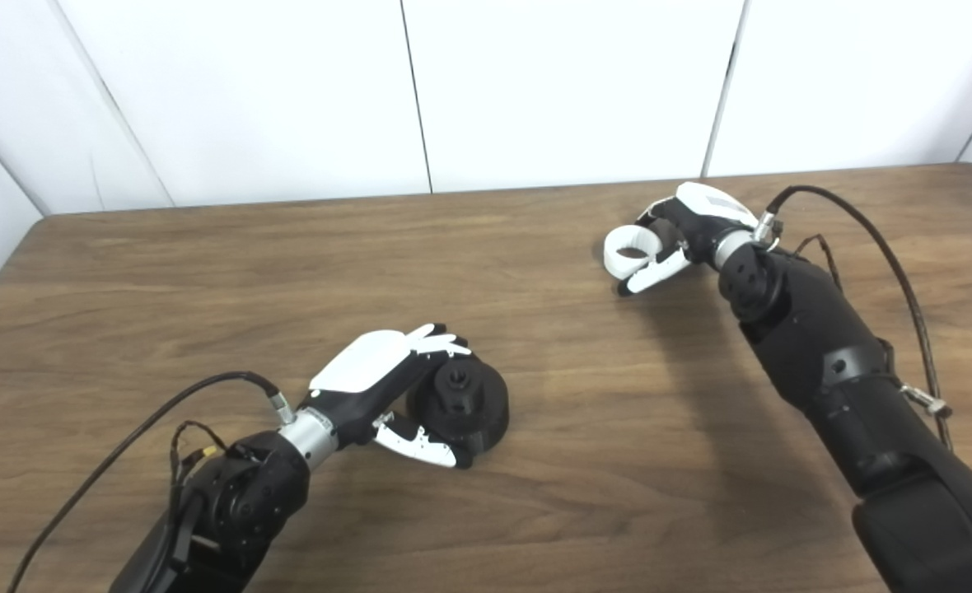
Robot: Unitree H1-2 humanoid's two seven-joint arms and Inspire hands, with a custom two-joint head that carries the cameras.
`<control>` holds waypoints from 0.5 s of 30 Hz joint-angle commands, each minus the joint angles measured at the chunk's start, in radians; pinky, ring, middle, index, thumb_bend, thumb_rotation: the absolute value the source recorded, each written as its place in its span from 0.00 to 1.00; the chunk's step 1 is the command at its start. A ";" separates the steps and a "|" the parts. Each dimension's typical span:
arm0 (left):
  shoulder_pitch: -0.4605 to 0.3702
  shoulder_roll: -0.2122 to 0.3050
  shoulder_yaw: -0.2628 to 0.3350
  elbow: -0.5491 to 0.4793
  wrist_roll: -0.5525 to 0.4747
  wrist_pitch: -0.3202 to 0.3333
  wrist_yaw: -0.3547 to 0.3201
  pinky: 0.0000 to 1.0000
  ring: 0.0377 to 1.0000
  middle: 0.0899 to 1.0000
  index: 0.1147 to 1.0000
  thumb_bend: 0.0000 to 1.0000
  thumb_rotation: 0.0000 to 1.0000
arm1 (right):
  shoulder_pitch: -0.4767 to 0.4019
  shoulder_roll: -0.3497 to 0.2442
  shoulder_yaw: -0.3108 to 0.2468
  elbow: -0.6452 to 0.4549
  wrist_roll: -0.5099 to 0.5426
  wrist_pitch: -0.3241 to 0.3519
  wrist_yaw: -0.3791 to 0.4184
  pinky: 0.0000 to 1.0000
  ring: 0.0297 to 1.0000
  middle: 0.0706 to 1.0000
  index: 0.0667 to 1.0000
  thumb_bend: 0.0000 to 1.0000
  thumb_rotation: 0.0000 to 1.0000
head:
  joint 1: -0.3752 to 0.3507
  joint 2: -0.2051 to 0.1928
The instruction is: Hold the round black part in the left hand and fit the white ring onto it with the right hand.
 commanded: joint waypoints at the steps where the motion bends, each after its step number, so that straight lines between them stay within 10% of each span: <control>1: -0.001 0.018 0.003 -0.009 -0.005 0.013 -0.026 0.93 0.99 0.92 0.77 1.00 0.40 | -0.048 -0.002 -0.007 -0.008 -0.003 -0.027 -0.031 0.87 0.98 0.89 0.70 0.86 0.32 | 0.000 0.000; 15: -0.005 0.011 0.001 -0.004 0.001 0.013 -0.022 0.92 0.99 0.91 0.77 1.00 0.41 | -0.048 0.002 -0.024 -0.004 0.008 -0.055 -0.072 0.81 0.95 0.86 0.63 0.80 0.24 | 0.000 0.001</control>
